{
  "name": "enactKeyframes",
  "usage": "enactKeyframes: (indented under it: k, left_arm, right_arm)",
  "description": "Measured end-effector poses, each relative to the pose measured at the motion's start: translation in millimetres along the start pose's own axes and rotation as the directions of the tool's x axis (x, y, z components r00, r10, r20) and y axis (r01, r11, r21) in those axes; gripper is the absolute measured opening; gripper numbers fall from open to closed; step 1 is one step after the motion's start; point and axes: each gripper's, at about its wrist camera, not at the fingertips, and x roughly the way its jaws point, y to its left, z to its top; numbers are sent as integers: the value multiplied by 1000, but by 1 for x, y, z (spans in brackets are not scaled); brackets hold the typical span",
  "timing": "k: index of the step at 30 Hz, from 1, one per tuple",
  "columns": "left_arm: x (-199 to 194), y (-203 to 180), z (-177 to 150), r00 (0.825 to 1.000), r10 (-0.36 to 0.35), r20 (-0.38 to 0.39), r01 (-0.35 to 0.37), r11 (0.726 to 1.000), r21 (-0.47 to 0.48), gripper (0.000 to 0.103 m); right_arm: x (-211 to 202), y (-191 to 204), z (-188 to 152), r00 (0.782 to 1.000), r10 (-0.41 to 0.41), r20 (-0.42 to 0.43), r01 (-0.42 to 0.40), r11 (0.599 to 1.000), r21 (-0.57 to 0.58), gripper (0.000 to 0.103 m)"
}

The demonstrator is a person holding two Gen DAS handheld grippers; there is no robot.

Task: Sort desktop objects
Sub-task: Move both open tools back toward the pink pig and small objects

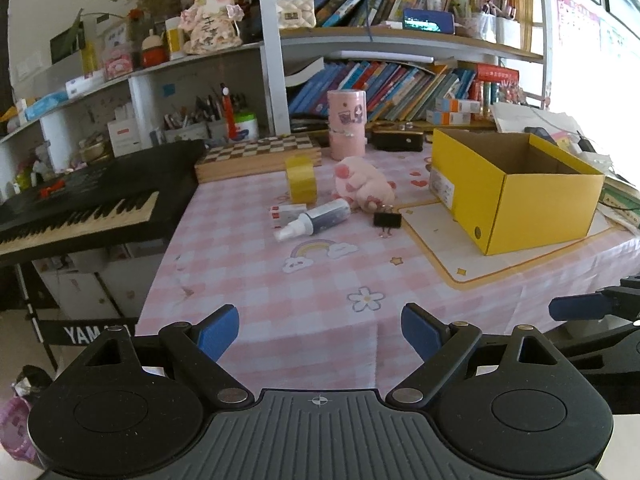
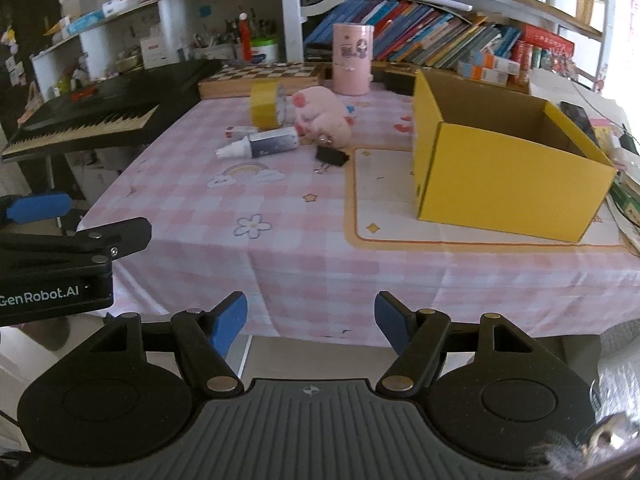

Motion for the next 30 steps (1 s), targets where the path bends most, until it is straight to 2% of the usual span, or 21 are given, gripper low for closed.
enactKeyframes:
  k: [18, 30]
  left_arm:
    - [-1, 19, 0, 1000, 3, 28, -3, 1000, -15, 91]
    - [8, 36, 4, 999, 42, 23, -41, 998, -43, 91]
  right_arm:
    - [4, 20, 9, 1000, 1, 9, -1, 1000, -31, 69]
    - [20, 31, 23, 1000, 22, 18, -21, 998, -64, 70]
